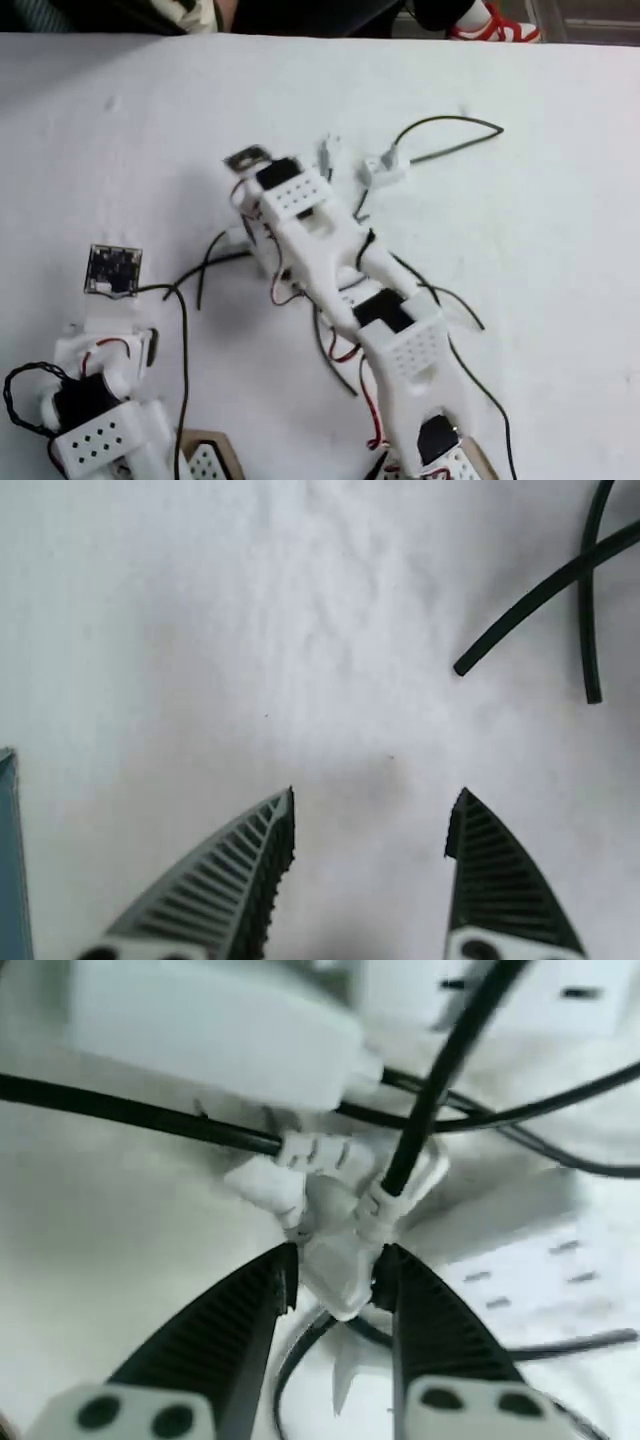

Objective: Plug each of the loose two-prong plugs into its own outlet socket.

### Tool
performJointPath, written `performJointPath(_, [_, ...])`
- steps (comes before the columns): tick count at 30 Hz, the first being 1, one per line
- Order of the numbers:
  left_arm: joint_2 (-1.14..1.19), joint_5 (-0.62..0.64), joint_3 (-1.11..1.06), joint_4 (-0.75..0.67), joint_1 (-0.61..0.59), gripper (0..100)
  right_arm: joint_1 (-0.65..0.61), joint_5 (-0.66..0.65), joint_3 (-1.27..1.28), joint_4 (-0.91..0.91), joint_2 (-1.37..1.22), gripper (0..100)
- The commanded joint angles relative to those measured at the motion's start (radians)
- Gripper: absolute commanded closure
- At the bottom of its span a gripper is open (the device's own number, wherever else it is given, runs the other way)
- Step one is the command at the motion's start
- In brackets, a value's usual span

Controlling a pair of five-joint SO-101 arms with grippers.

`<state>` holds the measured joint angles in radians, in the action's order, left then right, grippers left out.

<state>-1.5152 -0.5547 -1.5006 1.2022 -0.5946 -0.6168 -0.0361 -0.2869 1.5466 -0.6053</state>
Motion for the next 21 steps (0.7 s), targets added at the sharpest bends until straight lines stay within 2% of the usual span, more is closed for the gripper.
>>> performJointPath(1, [-0.008, 0.002, 0.003, -0.017, 0.005, 75, -0.007, 0.003, 0.0, 0.018, 0.019, 86.8])
performJointPath(8, [-0.008, 0.002, 0.003, -0.017, 0.005, 75, -0.016, 0.003, 0.0, 0.018, 0.019, 87.2])
performJointPath(14, [-0.008, 0.002, 0.003, -0.017, 0.005, 75, -0.016, -0.005, -0.008, 0.012, 0.025, 98.5])
performJointPath(21, [-0.008, 0.002, 0.003, -0.017, 0.005, 75, -0.016, -0.005, -0.009, 0.016, 0.028, 97.9])
